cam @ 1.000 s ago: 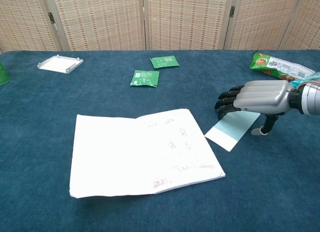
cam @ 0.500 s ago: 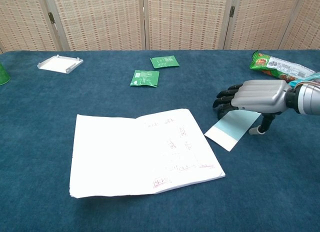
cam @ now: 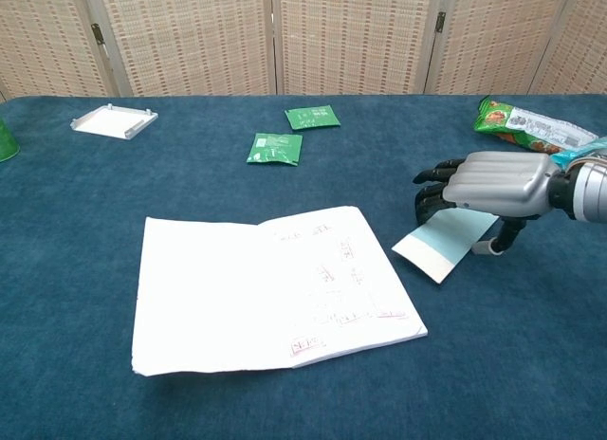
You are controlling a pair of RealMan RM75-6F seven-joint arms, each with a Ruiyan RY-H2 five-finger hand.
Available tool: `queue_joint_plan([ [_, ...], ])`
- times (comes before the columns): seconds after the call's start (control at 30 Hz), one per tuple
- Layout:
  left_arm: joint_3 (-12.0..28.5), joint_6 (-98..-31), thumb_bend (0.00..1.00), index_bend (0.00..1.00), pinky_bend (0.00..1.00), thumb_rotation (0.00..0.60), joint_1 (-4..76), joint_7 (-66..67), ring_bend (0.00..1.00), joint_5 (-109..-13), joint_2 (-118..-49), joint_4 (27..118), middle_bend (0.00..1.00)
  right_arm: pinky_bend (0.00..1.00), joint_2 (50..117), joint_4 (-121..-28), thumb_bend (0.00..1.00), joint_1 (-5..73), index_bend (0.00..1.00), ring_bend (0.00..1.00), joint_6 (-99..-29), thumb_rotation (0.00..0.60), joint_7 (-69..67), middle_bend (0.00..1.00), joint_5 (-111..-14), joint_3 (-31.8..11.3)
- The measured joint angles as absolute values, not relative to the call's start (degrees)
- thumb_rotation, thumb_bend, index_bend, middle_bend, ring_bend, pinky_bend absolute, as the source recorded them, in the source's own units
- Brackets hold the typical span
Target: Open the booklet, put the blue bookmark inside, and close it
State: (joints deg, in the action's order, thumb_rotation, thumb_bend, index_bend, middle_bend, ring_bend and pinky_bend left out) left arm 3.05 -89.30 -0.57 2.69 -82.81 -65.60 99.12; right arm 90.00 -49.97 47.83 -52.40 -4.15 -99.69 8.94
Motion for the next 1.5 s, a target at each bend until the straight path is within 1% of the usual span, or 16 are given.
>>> queue_joint_plan([
  [0.3, 3.12, -89.49, 0.34, 0.14, 0.23, 0.6, -0.69, 2.38, 0.14, -82.75, -65.42, 99.16, 0.17, 0.12, 87.12, -53.83, 0.29, 48.51, 0.4, 0.02, -57.89, 0.6, -3.52, 0.2, -101.91, 8.09],
  [0.53, 3.2, -89.68, 0.34, 0.14, 0.23, 0.6, -0.84, 2.08, 0.14, -82.66, -65.07, 99.26, 0.17, 0.12, 85.04, -56.69, 0.27, 52.72, 0.4, 0.03, -62.53, 0.6, -2.5, 0.2, -109.33, 8.3],
  [0.67, 3.03, -89.8, 0.34, 0.14, 0.23, 0.6, -1.14, 1.89, 0.14, -82.48, -64.94, 99.2, 0.17, 0.12, 85.21, -56.22, 0.27, 55.91, 0.4, 0.03, -64.48, 0.6, -2.7, 0.2, -114.06, 9.08],
  [0.8, 2.92, -89.9, 0.34, 0.14, 0.23, 0.6, -1.42, 1.82, 0.14, -82.22, -64.89, 99.12, 0.17, 0.12, 86.67, -53.31, 0.26, 58.71, 0.4, 0.03, -66.5, 0.6, -3.66, 0.2, -117.85, 10.03],
  [0.93, 2.84, -89.77, 0.34, 0.14, 0.23, 0.6, -1.52, 1.97, 0.14, -82.0, -64.71, 99.13, 0.17, 0.12, 89.49, -49.13, 0.25, 61.3, 0.4, 0.03, -68.47, 0.6, -5.6, 0.2, -120.86, 11.16],
  [1.23, 2.65, -89.53, 0.34, 0.14, 0.23, 0.6, -1.83, 2.3, 0.14, -81.43, -64.46, 99.31, 0.17, 0.09, 95.28, -40.13, 0.25, 64.68, 0.4, 0.03, -71.5, 0.6, -9.27, 0.2, -124.52, 13.51],
  [1.5, 2.74, -89.21, 0.34, 0.14, 0.23, 0.6, -1.73, 2.4, 0.14, -81.23, -64.63, 99.07, 0.17, 0.05, 100.61, -32.2, 0.24, 66.71, 0.4, 0.03, -74.28, 0.6, -12.16, 0.2, -125.92, 15.47],
])
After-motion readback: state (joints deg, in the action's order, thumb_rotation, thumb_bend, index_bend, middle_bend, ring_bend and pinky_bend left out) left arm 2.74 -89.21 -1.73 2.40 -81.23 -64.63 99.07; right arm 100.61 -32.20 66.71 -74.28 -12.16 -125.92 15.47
